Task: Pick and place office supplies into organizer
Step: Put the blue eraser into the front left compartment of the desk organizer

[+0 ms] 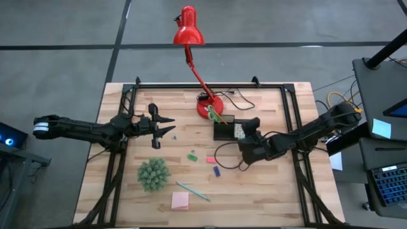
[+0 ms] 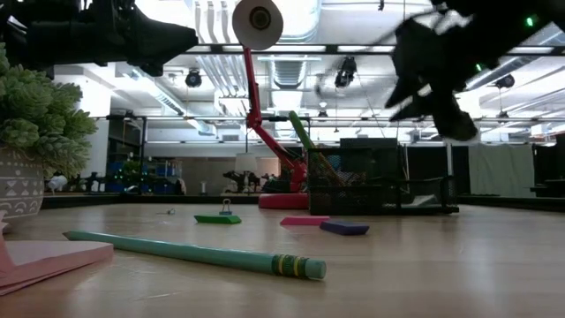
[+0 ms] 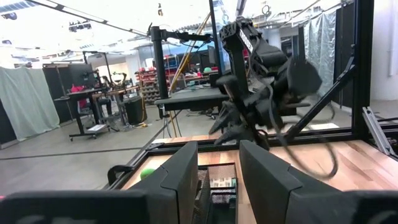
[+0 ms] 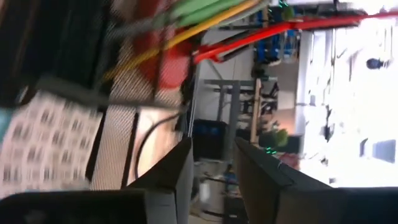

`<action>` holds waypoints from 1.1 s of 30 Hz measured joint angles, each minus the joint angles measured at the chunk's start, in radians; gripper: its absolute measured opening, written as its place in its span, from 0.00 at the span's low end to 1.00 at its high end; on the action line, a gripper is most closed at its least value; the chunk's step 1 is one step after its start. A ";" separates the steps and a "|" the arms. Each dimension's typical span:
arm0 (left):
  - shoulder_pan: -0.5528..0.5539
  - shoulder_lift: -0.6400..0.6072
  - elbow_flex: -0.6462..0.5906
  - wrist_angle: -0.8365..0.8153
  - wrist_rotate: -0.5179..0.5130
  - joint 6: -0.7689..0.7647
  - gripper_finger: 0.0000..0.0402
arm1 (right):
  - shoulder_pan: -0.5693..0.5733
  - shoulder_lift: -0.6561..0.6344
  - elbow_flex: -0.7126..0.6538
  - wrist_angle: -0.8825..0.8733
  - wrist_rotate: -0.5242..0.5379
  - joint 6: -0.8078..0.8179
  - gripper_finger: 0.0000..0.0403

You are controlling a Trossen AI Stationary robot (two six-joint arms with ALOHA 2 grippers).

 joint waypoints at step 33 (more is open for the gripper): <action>0.000 0.000 -0.001 0.000 0.000 -0.002 0.27 | 0.003 -0.206 0.109 0.012 -0.678 0.875 0.31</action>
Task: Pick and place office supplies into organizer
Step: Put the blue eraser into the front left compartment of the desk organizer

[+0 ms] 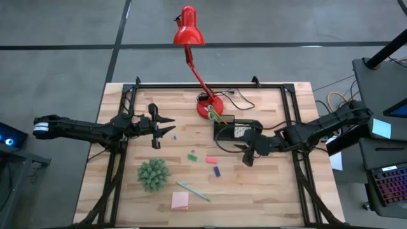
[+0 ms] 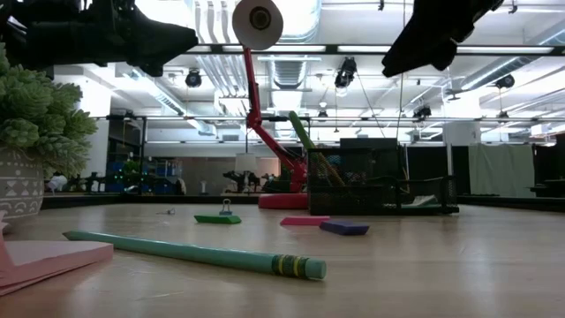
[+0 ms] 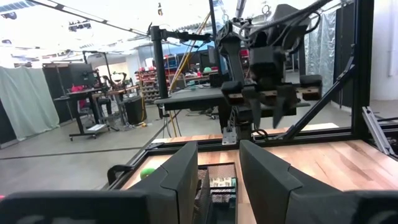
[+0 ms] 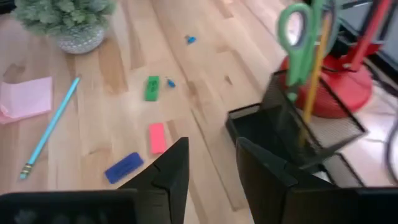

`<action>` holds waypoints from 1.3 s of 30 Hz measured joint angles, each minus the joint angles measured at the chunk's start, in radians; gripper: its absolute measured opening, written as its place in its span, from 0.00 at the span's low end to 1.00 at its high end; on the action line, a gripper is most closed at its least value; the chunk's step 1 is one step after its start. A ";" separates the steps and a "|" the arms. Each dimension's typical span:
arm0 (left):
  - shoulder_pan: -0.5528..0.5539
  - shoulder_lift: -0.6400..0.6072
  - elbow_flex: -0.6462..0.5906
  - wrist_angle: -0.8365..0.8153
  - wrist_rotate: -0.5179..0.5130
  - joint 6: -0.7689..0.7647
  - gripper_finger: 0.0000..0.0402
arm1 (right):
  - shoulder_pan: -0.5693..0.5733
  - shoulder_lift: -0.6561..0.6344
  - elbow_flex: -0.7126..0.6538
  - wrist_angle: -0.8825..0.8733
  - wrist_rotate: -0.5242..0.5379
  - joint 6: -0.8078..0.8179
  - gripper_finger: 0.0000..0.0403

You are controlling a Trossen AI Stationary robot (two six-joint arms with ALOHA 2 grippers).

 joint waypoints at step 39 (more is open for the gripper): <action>0.000 0.000 -0.003 -0.002 0.000 -0.001 0.27 | 0.048 0.701 0.597 -0.407 -0.172 0.644 0.51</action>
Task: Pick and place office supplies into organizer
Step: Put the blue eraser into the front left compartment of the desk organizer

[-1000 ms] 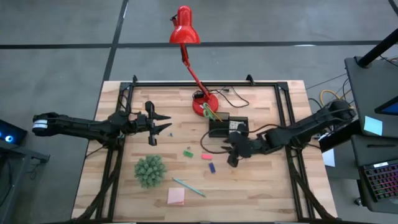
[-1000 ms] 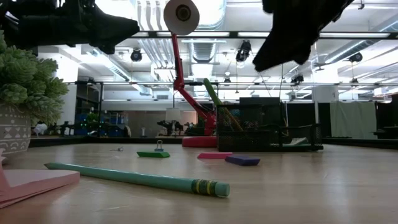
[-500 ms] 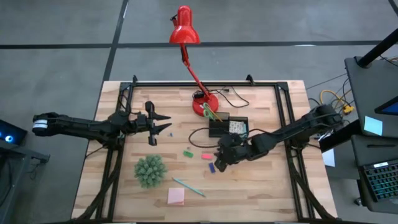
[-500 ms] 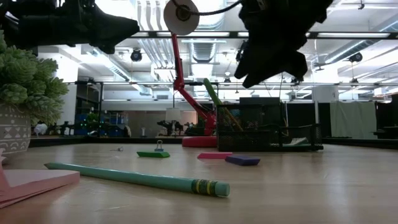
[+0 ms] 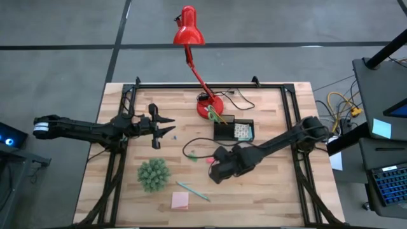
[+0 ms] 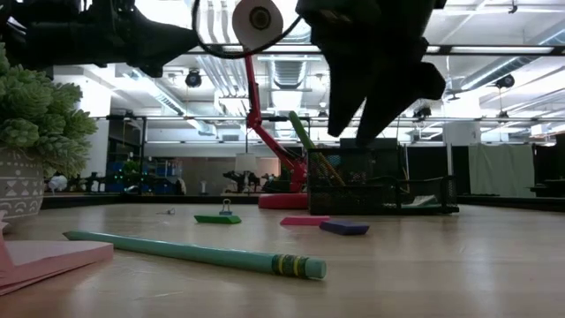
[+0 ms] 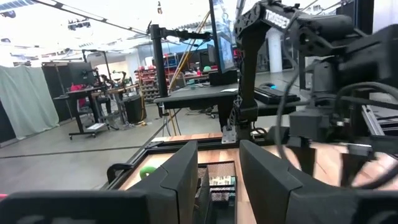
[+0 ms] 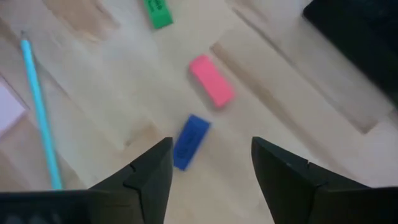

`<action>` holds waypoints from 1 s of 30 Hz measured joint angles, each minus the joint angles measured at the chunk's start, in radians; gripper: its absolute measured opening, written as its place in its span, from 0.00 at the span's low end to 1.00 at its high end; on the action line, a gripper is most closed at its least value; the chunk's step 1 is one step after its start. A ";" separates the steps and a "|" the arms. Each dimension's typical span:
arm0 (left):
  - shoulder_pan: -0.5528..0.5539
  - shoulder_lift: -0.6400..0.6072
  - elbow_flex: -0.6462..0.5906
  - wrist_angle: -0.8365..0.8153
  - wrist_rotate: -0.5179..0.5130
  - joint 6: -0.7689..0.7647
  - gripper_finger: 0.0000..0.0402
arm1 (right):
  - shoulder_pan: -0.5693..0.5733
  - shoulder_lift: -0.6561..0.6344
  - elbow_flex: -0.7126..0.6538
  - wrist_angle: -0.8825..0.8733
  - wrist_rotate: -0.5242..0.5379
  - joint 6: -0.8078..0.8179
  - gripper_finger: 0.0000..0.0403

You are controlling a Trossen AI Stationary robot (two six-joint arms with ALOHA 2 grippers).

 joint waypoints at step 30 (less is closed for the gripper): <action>0.000 0.003 -0.003 -0.017 0.000 -0.002 0.27 | 0.012 0.229 0.052 0.041 -0.013 0.253 0.50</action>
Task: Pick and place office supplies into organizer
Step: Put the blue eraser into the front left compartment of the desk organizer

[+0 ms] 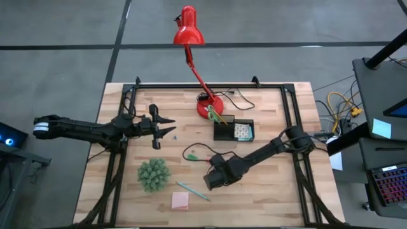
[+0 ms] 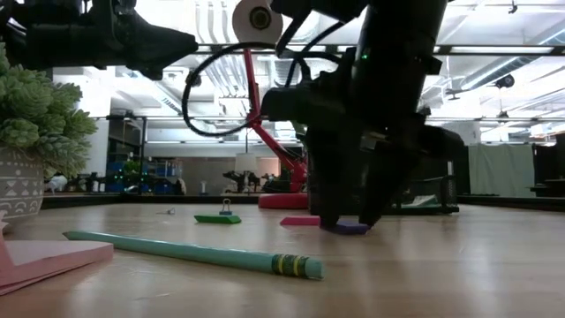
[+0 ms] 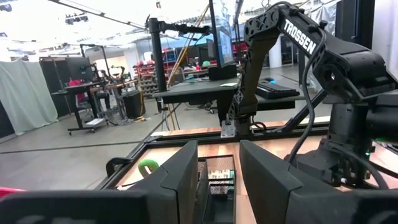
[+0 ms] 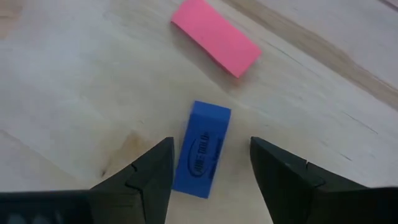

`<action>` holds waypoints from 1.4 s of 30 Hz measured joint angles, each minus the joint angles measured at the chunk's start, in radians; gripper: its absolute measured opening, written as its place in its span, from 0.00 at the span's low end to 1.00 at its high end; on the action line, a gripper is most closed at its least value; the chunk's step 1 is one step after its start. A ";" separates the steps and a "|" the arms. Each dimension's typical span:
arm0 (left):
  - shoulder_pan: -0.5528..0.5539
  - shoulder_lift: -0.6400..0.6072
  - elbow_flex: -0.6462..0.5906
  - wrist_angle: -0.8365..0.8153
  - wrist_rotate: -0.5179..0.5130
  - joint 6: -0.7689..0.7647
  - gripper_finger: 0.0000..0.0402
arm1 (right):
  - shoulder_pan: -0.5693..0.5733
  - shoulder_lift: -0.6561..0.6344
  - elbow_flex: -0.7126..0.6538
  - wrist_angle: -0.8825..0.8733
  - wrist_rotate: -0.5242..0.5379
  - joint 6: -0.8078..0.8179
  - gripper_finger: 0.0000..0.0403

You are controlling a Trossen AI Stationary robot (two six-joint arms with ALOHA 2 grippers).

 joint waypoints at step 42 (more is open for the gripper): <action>0.000 0.000 0.000 -0.007 0.000 0.001 0.27 | 0.009 0.021 0.001 0.006 -0.139 -0.061 0.14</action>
